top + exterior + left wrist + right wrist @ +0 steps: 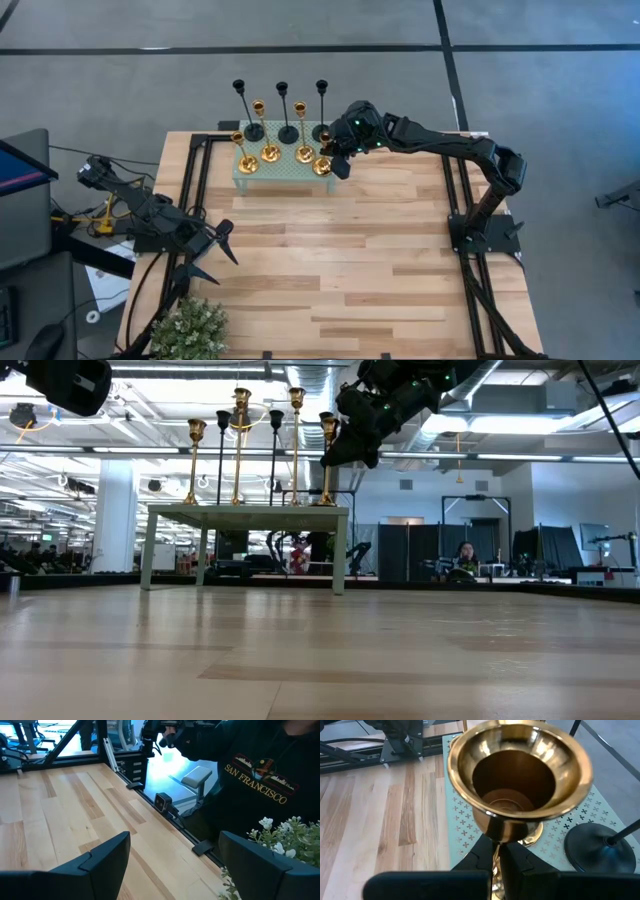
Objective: Pick & Place candle stick holders
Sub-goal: Put the gold candle holder on the shelf, then return to Home Position
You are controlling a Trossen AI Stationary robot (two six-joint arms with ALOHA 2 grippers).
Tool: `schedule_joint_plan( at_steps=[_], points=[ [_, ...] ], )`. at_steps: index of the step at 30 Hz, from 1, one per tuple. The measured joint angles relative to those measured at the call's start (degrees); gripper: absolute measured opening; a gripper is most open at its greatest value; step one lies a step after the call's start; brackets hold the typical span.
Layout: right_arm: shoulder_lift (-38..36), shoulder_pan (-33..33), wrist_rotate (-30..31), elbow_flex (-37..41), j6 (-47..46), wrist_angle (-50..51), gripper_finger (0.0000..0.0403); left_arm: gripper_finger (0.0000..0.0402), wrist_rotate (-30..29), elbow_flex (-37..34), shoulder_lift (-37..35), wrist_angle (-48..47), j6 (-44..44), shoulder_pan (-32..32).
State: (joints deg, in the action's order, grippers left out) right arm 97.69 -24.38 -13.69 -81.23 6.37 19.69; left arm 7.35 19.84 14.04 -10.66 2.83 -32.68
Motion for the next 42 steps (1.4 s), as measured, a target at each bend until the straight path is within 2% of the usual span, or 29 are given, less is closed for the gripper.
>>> schedule_joint_plan(
  at_steps=[6, 12, 21, 35, 42],
  points=[
    [0.0, -0.02, 0.0, 0.0, 0.02, 0.0, 0.0003, 0.0305, 0.0, 0.0, 0.0, -0.04, 0.0, -0.01],
    [0.0, -0.02, 0.0, 0.03, 0.02, 0.06, 0.0031, 0.0305, 0.0, 0.0, 0.0, -0.04, 0.0, -0.01],
    [0.07, -0.02, 0.07, 0.17, 0.28, -0.16, 0.0022, 0.0305, 0.0, 0.0, 0.0, -0.09, 0.0, -0.01],
    [-0.34, -0.02, 0.22, 0.17, 1.77, -1.13, 0.0138, 0.0305, 0.0, 0.0, 0.0, -0.09, 0.0, -0.01],
    [-5.45, -0.07, 0.22, 0.09, 1.68, 4.58, 0.0167, 0.0305, 0.0, 0.0, 0.02, -0.09, 0.0, -0.01]
  ],
)
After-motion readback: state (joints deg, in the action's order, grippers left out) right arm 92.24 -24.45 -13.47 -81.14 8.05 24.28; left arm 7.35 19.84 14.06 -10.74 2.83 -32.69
